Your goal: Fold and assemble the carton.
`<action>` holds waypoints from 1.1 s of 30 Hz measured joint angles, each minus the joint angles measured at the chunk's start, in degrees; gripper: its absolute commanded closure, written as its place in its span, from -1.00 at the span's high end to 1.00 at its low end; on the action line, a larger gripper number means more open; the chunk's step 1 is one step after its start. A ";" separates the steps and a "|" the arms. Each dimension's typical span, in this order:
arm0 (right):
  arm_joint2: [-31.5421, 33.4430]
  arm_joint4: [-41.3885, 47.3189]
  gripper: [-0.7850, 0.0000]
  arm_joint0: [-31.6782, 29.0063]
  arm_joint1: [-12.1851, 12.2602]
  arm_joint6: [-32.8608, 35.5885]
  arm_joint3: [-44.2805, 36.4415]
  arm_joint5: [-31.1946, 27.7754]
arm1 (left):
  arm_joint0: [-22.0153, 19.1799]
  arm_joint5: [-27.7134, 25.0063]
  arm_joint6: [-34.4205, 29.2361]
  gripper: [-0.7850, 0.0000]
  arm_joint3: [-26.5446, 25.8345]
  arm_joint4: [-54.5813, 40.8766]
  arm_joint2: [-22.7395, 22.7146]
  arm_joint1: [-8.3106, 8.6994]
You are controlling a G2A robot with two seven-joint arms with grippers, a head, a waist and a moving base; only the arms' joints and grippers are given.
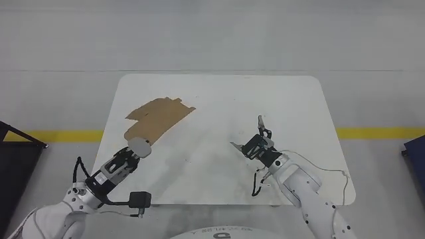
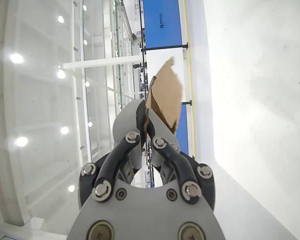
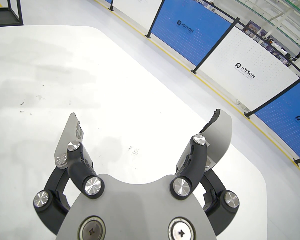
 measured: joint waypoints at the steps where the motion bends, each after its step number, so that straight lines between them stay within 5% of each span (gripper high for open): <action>1: -0.02 -0.02 1.00 0.01 0.00 -0.01 -0.03 -0.02 | -0.09 -0.16 0.05 -1.00 0.08 -0.17 0.15 -0.01; 3: -1.00 -0.84 1.00 0.28 0.11 -0.93 -0.51 -1.47 | -1.24 -2.68 1.91 -1.00 0.52 -2.69 1.58 -0.05; 8: -2.08 -0.27 1.00 2.98 0.85 -5.57 1.52 -15.71 | -14.82 -26.96 14.81 -1.00 9.02 -28.51 4.19 0.39; 10: -2.33 0.47 1.00 4.24 0.97 -5.84 2.56 -19.13 | -21.87 -36.28 14.27 -1.00 12.61 -35.62 7.53 0.33; 13: -3.44 -0.03 1.00 5.13 1.14 -7.36 2.90 -22.00 | -30.39 -43.10 11.06 -1.00 15.63 -36.55 13.46 -0.21; 19: -5.44 -5.17 1.00 4.92 1.79 -13.43 1.52 -24.13 | -38.23 -45.01 5.97 -1.00 16.00 -29.38 23.01 -1.19; 25: -6.83 -8.14 1.00 5.24 2.11 -14.88 -1.73 -22.59 | -39.62 -44.91 3.93 -1.00 13.97 -27.45 26.05 -1.60; 28: -8.41 -8.79 0.37 6.90 1.94 -11.70 -2.14 -22.42 | -39.00 -45.19 3.20 -1.00 12.65 -26.09 26.69 -1.56; 30: -9.65 -8.56 0.22 8.36 1.70 -8.84 -1.43 -22.46 | -38.39 -45.09 2.92 -1.00 11.97 -25.34 26.89 -1.51; 31: -10.36 -8.00 0.00 9.30 1.51 -7.02 -0.88 -22.27 | -37.95 -44.94 2.85 -1.00 11.53 -24.83 26.96 -1.46; 33: -11.13 -6.87 -0.06 10.38 1.29 -4.80 -0.25 -21.94 | -37.30 -44.66 3.01 -1.00 10.95 -24.17 27.00 -1.38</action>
